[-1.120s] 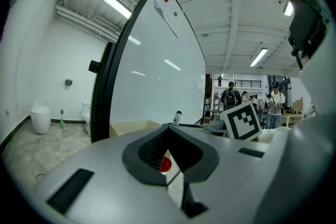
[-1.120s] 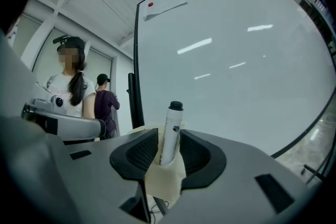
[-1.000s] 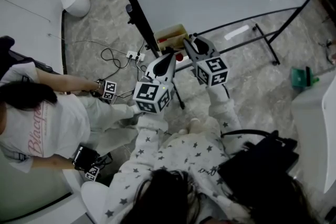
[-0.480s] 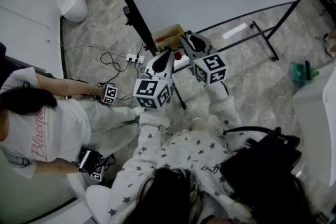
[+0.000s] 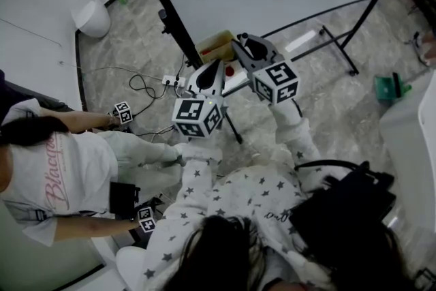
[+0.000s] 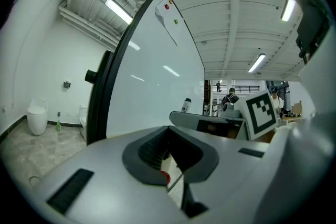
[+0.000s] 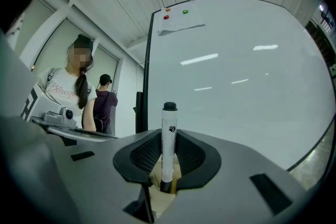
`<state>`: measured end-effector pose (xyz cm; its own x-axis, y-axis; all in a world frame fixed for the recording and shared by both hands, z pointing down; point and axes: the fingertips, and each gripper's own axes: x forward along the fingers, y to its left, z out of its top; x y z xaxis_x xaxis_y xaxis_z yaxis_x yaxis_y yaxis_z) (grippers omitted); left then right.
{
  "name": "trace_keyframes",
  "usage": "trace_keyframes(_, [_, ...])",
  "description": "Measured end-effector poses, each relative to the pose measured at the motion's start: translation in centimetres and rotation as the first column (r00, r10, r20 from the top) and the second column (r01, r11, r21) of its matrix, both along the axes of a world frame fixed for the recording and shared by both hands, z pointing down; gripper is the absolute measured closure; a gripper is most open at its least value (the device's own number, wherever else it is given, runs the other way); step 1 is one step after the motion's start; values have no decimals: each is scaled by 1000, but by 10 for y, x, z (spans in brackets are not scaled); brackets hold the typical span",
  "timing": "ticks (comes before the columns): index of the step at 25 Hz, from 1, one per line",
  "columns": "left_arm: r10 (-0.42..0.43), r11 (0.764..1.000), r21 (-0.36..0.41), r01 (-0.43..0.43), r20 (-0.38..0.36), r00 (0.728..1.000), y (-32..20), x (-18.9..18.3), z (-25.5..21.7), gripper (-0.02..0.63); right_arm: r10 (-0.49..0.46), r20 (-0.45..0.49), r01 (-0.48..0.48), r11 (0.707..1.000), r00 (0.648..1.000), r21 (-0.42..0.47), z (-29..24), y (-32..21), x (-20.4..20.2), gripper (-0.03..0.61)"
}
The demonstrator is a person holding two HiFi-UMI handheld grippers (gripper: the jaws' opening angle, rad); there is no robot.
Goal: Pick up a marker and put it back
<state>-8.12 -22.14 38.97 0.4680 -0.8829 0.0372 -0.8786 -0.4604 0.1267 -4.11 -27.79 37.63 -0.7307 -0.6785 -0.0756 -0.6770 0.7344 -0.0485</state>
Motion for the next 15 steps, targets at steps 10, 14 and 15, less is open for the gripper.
trace_keyframes(10, [44,998,34,-43,-6,999,-5,3,-47,612,-34,-24,35,997,999,68,-64,13,2,499])
trace_keyframes(14, [79,995,51,-81,26,997,0,7,-67,612,-51,-32,53,995,998,84,-86,22,1,499])
trace_keyframes(15, [89,994,55,-90,32,996,1,9,-71,612,-54,-32,56,995,998,88,-91,25,1,499])
